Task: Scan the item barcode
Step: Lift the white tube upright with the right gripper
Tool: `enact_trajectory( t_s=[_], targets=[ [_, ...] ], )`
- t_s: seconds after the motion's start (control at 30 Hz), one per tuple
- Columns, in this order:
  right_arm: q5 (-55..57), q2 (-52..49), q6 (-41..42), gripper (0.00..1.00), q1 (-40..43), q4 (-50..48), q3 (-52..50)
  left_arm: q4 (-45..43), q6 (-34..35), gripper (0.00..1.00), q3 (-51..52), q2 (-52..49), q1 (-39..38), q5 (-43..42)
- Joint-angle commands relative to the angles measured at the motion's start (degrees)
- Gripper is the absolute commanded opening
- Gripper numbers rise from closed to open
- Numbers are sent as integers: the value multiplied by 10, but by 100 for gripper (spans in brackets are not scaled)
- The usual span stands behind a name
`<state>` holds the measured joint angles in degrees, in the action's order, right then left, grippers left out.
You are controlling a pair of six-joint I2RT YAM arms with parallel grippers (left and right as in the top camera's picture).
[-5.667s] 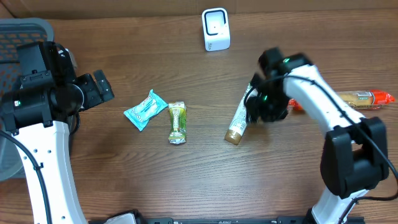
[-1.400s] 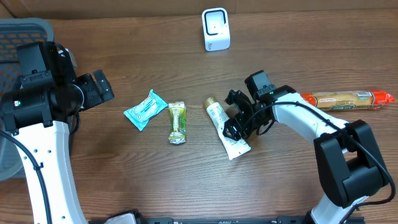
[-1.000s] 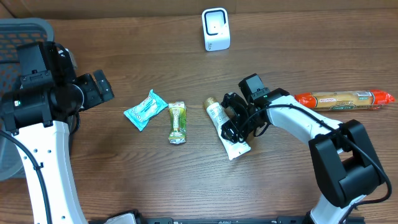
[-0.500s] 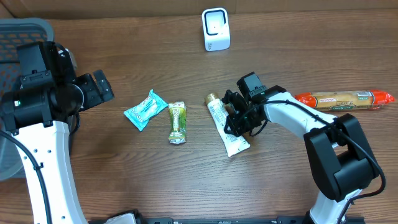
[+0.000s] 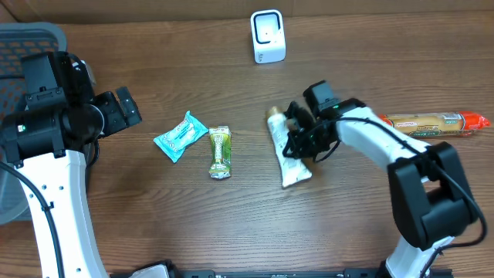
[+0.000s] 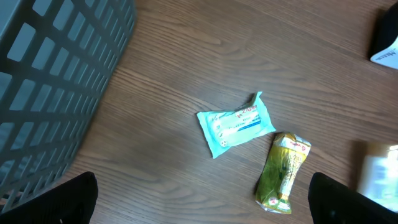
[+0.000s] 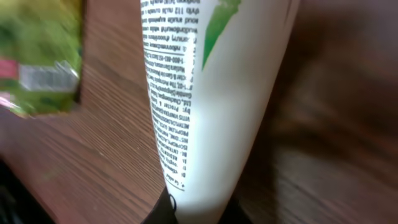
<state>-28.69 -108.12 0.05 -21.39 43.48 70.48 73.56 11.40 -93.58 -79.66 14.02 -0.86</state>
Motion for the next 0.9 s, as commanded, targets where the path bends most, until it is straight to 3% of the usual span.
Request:
enact_trajectory(
  t_s=[0.0, 0.43, 0.87],
  targets=[
    [-75, 96, -5, 4, 19, -9, 54, -1, -11, 99, -10, 1, 2, -2],
    [-311, 229, -20, 4, 101, -12, 62, -1, -11, 99, -10, 1, 2, -2],
    [-298, 255, -33, 4, 105, -16, 62, -1, -11, 100, -10, 1, 2, -2]
  ],
)
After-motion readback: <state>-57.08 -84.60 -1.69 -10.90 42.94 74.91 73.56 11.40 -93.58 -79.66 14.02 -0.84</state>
